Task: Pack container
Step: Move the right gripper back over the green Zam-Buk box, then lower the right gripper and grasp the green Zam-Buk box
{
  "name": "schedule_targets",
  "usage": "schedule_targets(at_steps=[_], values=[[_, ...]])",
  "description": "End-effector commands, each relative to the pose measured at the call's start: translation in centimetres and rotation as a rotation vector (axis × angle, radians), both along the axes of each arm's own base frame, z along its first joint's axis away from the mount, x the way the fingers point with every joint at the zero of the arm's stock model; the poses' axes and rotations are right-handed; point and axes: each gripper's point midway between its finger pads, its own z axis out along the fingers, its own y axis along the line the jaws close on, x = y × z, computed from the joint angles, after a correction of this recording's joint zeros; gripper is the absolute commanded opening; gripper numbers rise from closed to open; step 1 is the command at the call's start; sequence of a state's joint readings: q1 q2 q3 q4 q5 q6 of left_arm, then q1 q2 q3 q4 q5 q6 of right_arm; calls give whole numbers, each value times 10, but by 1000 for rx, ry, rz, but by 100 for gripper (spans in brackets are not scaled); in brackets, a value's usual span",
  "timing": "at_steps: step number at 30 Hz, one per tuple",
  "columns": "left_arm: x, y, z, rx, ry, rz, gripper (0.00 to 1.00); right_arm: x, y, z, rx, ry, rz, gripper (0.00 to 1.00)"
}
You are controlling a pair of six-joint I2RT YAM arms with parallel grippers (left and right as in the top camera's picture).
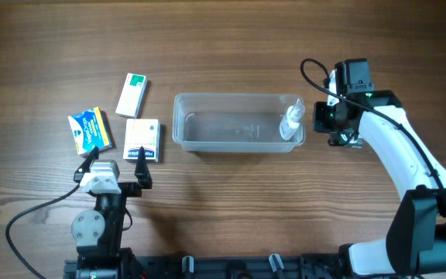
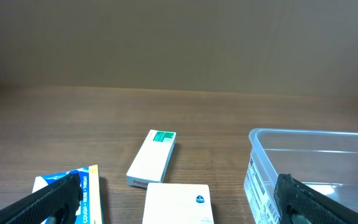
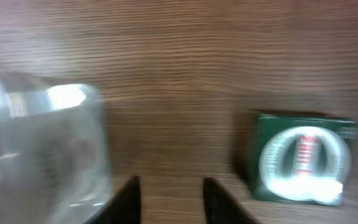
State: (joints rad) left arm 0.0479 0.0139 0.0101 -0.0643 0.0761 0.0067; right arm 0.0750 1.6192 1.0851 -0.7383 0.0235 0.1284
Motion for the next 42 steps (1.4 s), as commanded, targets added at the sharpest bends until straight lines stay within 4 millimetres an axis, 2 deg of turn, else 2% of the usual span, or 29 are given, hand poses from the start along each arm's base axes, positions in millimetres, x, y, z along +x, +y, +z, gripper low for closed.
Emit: schedule_targets(at_steps=[1, 2, 5, 8, 12, 15, 25, 37, 42], values=[[0, -2, -2, 14, 1, -13, 100, 0, -34, 10, -169, -29, -42, 54], [0, -2, -2, 14, 1, -13, 100, 0, -39, 11, -186, -29, -54, 65], [0, -2, -2, 14, 1, -13, 100, -1, -56, 11, -205, -29, -99, 86], [0, -2, -2, 14, 1, -13, 100, -2, -71, 11, -200, -22, -118, 93], [0, -2, -2, 14, 1, -13, 100, 1, -69, 10, -139, -29, -48, 98], [0, -2, -2, 14, 1, -13, 100, 1, -72, 9, -165, -21, 17, 100], [0, -2, -2, 14, 1, -13, 100, 4, -72, 7, -165, -32, 37, 100], [0, -2, -2, 14, 1, -13, 100, 0, -70, -24, -153, 14, 65, 100], [0, -2, -2, 14, 1, -13, 100, 0, -76, -35, -149, 37, 49, 100]])
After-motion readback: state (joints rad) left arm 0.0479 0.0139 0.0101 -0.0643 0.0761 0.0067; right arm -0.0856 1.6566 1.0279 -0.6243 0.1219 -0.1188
